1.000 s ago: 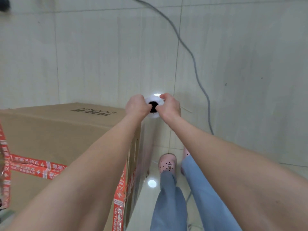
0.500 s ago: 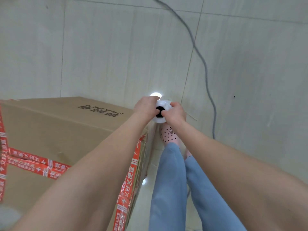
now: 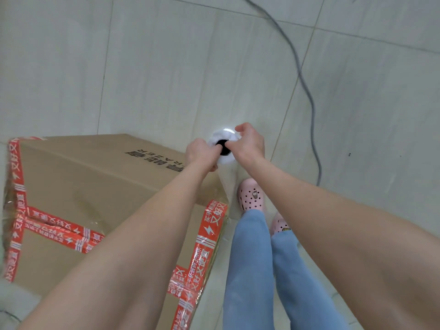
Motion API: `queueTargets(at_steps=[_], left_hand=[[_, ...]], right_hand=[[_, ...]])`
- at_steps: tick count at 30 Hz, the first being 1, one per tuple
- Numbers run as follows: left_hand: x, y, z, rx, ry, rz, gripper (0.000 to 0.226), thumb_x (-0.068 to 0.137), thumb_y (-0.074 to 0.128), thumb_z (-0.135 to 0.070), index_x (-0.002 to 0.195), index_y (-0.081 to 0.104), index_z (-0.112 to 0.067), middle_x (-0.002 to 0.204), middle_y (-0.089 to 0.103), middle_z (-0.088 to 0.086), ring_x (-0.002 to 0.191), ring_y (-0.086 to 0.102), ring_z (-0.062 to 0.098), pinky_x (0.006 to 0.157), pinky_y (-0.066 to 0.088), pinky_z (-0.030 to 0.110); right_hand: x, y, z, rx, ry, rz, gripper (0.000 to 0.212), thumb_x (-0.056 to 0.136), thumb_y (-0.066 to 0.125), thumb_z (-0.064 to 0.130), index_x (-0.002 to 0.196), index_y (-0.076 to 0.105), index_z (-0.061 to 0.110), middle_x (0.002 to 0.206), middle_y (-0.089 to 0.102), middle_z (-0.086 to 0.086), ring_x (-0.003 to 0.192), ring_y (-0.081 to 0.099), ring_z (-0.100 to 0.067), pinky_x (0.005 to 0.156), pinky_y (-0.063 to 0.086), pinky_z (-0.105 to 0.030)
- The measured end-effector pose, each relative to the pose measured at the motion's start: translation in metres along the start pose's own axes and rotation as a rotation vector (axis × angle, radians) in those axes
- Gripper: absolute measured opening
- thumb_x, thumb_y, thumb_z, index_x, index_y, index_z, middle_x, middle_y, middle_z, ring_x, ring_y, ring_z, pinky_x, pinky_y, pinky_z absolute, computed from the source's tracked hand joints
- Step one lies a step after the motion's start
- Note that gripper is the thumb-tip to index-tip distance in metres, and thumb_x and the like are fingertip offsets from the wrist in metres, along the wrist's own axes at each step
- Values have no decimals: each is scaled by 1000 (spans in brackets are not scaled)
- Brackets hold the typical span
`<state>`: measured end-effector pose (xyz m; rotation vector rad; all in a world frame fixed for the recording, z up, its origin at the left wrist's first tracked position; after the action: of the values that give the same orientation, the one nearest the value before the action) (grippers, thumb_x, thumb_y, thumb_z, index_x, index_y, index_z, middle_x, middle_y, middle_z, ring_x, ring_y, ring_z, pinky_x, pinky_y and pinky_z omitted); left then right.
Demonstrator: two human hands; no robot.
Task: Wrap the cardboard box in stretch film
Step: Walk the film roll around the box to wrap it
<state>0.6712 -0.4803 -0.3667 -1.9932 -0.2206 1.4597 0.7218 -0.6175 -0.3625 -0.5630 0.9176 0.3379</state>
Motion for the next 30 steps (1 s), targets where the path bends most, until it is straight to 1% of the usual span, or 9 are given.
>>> queueTargets(at_steps=[4, 8, 12, 13, 15, 17, 22, 25, 30], left_hand=[[2, -3, 7, -84, -58, 75, 32, 80, 60, -28, 86, 66, 2, 71, 70, 16, 59, 71, 29, 66, 61, 40], [11, -11, -12, 149, 115, 104, 21, 82, 58, -26, 83, 59, -5, 88, 67, 14, 83, 68, 31, 67, 53, 33], [16, -13, -34, 394, 357, 47, 44, 85, 55, -15, 129, 55, -16, 121, 61, 10, 115, 55, 29, 84, 45, 33], [19, -13, -36, 408, 382, 46, 44, 84, 55, -13, 128, 56, -18, 119, 62, 9, 114, 55, 29, 82, 45, 33], [23, -16, -38, 406, 378, 36, 21, 80, 54, -10, 98, 64, -14, 96, 63, 10, 98, 60, 31, 66, 41, 31], [26, -21, -38, 403, 340, 19, 4, 78, 53, -10, 78, 56, -13, 79, 56, 8, 82, 59, 31, 59, 35, 29], [34, -37, -30, 310, 214, -19, 27, 78, 55, -12, 56, 38, -12, 57, 41, 3, 65, 45, 28, 54, 31, 29], [38, -49, -14, 186, 89, -63, 29, 76, 56, -14, 53, 40, -11, 53, 39, 3, 62, 43, 29, 46, 26, 28], [35, -72, 26, -77, -203, -155, 17, 77, 60, -23, 72, 63, -7, 61, 52, 5, 66, 52, 28, 47, 33, 26]], right_hand=[[-1, 13, -2, 2, 93, 52, 47, 85, 61, 19, 130, 47, 17, 124, 55, -7, 102, 56, -25, 82, 47, -31], [2, 12, 4, -14, 94, 47, 48, 85, 58, 13, 131, 48, 20, 126, 52, -6, 102, 56, -25, 89, 49, -33], [6, 15, 13, -83, 75, 73, 49, 85, 55, 10, 133, 49, 21, 126, 53, -6, 102, 56, -25, 85, 47, -30], [8, 16, 15, -103, 67, 75, 49, 84, 55, 10, 132, 50, 21, 125, 55, -6, 101, 56, -24, 84, 48, -30], [10, 18, 22, -161, 45, 85, 46, 84, 55, 10, 129, 53, 21, 120, 58, -7, 97, 57, -25, 85, 50, -33], [13, 20, 28, -217, 26, 94, 48, 82, 56, 11, 129, 54, 22, 119, 59, -7, 100, 60, -28, 87, 52, -39], [24, 28, 55, -393, -46, 106, 46, 82, 55, 12, 125, 57, 28, 113, 62, -4, 95, 61, -25, 78, 53, -35], [30, 41, 76, -505, -114, 140, 46, 82, 53, 11, 123, 58, 31, 114, 64, 0, 97, 60, -22, 75, 49, -29], [30, 73, 102, -503, -199, 190, 41, 84, 55, 11, 122, 59, 28, 119, 63, 3, 101, 60, -22, 78, 47, -27]])
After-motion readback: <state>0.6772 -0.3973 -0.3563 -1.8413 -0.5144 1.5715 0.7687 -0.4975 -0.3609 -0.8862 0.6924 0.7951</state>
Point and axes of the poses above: each hand's wrist, its own x-axis towards the middle knuckle, its own y-axis out of the palm, z = x × y, the point moved 7 cm from there along x, towards the middle knuckle
